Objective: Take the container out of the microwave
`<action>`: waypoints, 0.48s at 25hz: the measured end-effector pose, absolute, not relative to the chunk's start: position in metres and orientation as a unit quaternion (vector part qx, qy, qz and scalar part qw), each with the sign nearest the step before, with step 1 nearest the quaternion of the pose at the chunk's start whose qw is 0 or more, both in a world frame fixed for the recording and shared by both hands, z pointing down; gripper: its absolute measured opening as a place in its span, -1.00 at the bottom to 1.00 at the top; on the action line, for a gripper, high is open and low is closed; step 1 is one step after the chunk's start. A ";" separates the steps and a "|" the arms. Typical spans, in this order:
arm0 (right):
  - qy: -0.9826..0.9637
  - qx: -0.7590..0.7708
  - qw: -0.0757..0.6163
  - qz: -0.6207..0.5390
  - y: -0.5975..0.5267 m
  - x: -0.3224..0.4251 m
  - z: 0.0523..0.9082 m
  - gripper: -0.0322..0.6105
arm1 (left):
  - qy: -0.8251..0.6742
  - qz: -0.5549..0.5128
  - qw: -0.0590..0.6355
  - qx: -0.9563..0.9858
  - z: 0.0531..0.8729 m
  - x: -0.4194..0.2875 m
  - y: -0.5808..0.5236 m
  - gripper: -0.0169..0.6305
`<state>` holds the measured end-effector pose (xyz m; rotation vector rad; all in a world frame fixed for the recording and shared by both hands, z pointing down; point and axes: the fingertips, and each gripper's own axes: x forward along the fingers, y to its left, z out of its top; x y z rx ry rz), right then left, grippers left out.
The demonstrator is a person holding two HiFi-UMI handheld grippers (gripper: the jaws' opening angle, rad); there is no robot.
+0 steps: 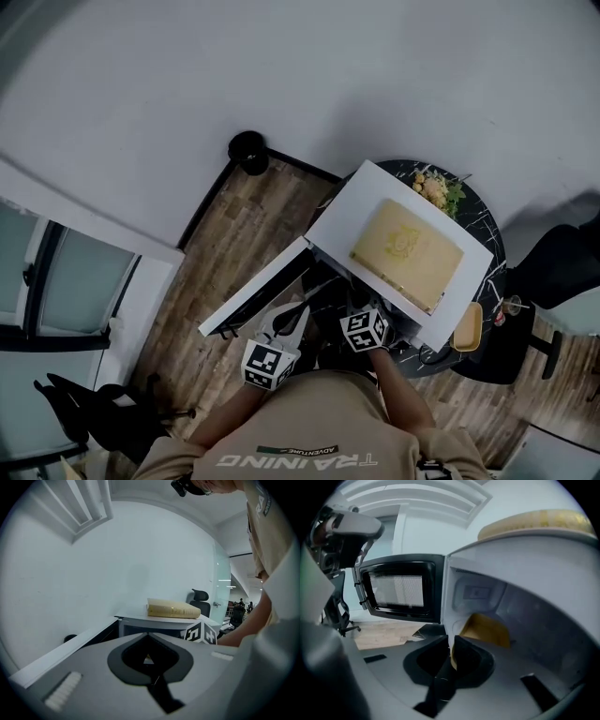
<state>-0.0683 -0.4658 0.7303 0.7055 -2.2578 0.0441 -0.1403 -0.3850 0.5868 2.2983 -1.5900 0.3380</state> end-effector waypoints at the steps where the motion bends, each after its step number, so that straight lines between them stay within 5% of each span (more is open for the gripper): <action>1: -0.880 0.272 0.389 0.012 -0.466 -0.070 0.734 -0.87 | -0.560 0.114 0.164 0.804 0.587 -0.143 -0.384 -0.94; 12: -0.847 0.262 0.461 0.001 -0.474 -0.068 0.765 -0.87 | -0.587 0.083 0.182 0.784 0.589 -0.182 -0.378 -0.94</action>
